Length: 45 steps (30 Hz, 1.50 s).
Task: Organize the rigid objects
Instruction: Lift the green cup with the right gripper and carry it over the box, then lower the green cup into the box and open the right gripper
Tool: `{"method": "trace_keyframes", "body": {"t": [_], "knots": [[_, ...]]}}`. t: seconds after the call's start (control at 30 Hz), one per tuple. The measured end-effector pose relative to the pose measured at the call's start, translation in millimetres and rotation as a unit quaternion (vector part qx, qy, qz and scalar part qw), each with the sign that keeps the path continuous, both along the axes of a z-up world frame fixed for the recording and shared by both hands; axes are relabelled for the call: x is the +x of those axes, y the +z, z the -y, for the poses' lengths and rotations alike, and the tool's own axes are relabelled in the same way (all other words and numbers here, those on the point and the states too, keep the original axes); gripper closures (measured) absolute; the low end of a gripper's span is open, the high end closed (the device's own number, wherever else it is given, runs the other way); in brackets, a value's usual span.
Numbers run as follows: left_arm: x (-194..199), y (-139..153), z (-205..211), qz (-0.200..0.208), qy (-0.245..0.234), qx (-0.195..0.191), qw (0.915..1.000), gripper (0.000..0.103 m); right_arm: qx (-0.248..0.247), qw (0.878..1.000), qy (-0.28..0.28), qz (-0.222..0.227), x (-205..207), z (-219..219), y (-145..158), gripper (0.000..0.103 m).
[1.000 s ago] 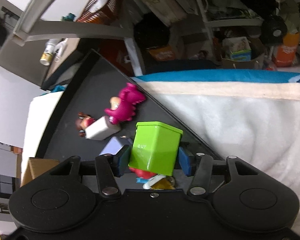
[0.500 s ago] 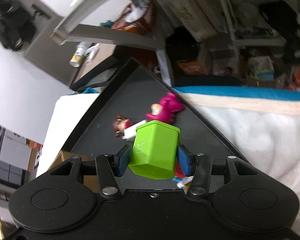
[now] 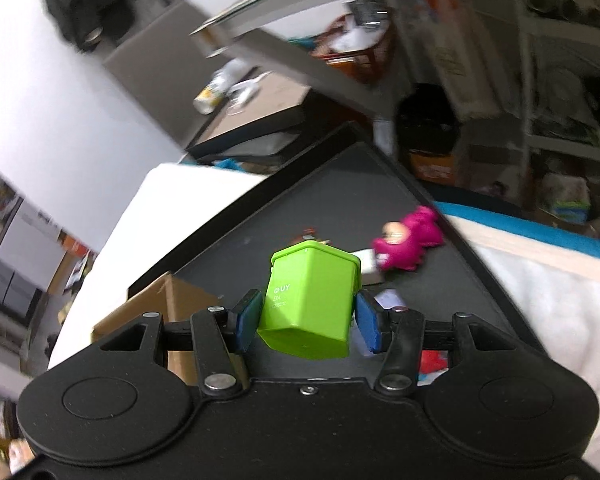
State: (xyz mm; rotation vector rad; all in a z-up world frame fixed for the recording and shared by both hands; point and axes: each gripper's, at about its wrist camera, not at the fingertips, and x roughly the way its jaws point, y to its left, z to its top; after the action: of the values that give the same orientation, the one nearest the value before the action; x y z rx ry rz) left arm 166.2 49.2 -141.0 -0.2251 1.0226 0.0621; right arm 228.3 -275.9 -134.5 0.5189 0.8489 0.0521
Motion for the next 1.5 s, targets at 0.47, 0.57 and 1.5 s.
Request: {"method": "trace_keyframes", "body": {"t": [0.47, 0.57, 1.5], "knots": [[3.6, -1.6, -2.8, 0.004, -0.010, -0.005, 0.9999, 0.090, -0.043, 0.992, 0.110, 0.050, 33.5, -69.3, 22.2, 0.054], [4.3, -1.9, -3.6, 0.006, -0.011, -0.007, 0.9999, 0.090, -0.062, 0.988, 0.121, 0.070, 35.9, -79.6, 26.8, 0.059], [8.8, -1.4, -8.5, 0.003, -0.008, -0.016, 0.9998, 0.090, -0.007, 0.978, 0.197, 0.068, 43.8, -115.0, 25.8, 0.096]]}}
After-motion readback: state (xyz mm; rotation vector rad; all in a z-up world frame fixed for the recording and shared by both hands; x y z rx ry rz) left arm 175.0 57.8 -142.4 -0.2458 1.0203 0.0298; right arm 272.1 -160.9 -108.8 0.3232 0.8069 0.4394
